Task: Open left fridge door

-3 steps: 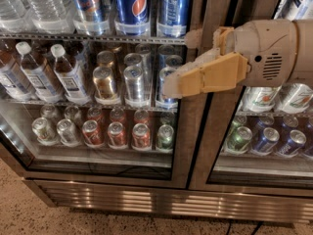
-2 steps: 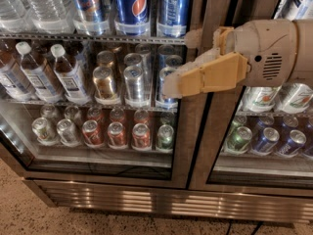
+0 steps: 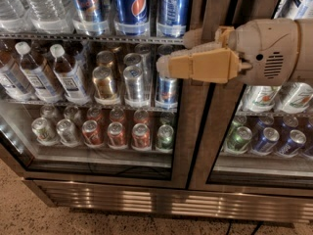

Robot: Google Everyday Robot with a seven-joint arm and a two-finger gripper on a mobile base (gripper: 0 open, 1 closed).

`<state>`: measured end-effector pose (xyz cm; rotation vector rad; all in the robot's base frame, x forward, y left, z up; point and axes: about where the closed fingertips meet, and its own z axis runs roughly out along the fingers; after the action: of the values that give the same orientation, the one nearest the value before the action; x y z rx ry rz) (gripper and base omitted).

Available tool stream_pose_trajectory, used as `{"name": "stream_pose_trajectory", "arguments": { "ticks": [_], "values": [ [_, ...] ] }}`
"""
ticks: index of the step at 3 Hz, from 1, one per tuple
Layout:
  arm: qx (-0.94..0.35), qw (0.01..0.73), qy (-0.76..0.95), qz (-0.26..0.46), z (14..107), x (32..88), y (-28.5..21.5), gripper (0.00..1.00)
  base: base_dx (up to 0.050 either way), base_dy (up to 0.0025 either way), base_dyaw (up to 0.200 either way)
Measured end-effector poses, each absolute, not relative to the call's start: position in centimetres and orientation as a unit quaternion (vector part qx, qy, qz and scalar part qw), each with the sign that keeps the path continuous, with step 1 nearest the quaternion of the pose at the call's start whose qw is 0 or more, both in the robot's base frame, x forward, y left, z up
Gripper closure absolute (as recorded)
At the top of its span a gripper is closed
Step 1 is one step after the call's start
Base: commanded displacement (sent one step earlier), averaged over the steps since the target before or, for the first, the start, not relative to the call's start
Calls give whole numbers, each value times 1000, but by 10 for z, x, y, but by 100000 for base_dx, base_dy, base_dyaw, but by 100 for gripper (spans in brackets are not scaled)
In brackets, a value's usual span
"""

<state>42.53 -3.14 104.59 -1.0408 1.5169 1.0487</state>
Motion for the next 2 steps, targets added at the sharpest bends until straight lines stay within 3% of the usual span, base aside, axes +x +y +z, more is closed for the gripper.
{"name": "stream_pose_trajectory", "arguments": {
  "ticks": [1, 2],
  "values": [
    [-428, 490, 624, 432, 1046, 425, -31, 73, 0, 0, 0],
    [-428, 490, 624, 432, 1046, 425, -31, 100, -5001, 3, -26]
  ]
}}
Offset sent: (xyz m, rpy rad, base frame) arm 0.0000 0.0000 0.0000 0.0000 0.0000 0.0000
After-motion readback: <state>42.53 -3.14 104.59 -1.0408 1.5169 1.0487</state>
